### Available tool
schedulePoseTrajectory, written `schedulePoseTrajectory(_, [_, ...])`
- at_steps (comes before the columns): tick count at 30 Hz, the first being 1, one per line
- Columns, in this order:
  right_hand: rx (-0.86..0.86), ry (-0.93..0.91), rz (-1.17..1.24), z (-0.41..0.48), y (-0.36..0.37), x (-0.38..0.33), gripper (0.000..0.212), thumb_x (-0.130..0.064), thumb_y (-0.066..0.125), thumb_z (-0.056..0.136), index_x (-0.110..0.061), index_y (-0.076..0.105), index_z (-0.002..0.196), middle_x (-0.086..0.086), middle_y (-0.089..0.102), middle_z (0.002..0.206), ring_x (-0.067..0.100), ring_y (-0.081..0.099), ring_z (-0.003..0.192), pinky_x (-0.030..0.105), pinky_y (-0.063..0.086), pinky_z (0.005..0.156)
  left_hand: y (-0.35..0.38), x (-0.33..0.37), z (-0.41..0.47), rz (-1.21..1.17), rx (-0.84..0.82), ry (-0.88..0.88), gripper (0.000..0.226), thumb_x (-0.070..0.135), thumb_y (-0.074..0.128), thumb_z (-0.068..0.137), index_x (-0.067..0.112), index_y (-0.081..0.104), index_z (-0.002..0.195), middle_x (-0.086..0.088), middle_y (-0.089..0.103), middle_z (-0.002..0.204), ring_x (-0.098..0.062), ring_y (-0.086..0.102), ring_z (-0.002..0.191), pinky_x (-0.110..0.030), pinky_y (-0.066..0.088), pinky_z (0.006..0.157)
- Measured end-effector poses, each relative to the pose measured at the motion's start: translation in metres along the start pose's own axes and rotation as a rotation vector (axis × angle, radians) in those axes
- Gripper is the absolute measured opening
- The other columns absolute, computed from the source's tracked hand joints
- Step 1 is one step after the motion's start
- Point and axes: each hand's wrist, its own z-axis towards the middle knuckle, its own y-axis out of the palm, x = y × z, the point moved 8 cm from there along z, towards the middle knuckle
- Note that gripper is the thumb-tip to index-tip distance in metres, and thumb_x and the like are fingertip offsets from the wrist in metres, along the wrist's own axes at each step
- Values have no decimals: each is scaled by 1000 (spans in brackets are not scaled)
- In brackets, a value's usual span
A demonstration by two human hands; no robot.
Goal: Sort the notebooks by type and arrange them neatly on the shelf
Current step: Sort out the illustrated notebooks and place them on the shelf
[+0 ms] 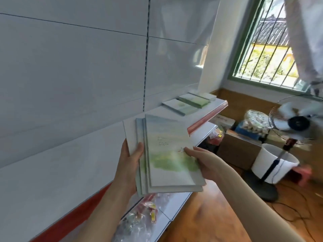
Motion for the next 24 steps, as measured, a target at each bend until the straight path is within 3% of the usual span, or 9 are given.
schedulePoseTrajectory(2, [22,-4,12,29,-25,-18,14,-12,57,89,-7,62,101,12,68,92,23,67,73,32,58,59,30,-7,35,15,-9,12,21,22,49,95,38,42,106,20,54,92,10,58,73,-9,48,55])
schedulePoseTrajectory(4, [36,2,18,61,-53,-38,16,-13,57,89,-9,61,104,13,67,99,26,65,82,35,58,63,61,-19,73,23,-15,-41,23,22,44,98,37,37,113,18,52,89,13,53,57,-6,42,42])
schedulePoseTrajectory(6, [73,-10,38,91,-83,-62,16,-13,57,89,-9,61,103,13,68,97,26,67,79,35,58,62,87,-26,118,13,-27,-66,25,26,42,98,37,41,121,13,57,101,6,59,75,-13,50,54])
schedulePoseTrajectory(7, [98,-15,43,104,-98,-73,15,-12,57,89,-9,61,102,12,68,95,24,67,75,34,58,60,98,-29,139,5,-42,-73,31,29,43,98,35,42,128,10,58,114,-2,60,93,-22,54,70])
schedulePoseTrajectory(9, [130,-9,58,129,-124,-91,16,-12,57,89,-9,60,104,11,68,92,24,67,74,35,58,61,115,-38,175,3,-45,-90,38,32,46,96,33,42,134,5,55,128,-16,56,111,-40,48,92])
schedulePoseTrajectory(12, [141,3,59,175,-160,-117,17,-13,57,89,-8,60,105,11,71,86,24,69,71,37,58,65,134,-40,218,-35,-12,-74,25,28,43,98,34,50,121,5,63,110,-17,62,97,-35,50,74])
schedulePoseTrajectory(17, [119,-42,-35,266,-182,-175,40,-11,62,86,-4,51,123,11,63,96,27,61,94,43,49,87,133,-39,273,-76,143,14,18,30,44,97,39,56,106,5,66,105,-21,63,94,-37,50,71])
schedulePoseTrajectory(21, [-62,-21,-184,344,-169,-205,51,-17,70,77,-3,52,123,16,63,110,25,65,89,35,56,69,113,-29,289,-99,378,144,24,21,45,96,32,53,116,5,67,98,-15,67,79,-30,52,54])
schedulePoseTrajectory(24, [-212,-26,-253,388,-145,-215,11,-10,62,84,-1,59,90,11,66,80,18,65,62,27,56,54,100,-23,282,-65,541,225,30,18,45,96,30,51,123,9,66,99,-10,67,78,-26,52,52])
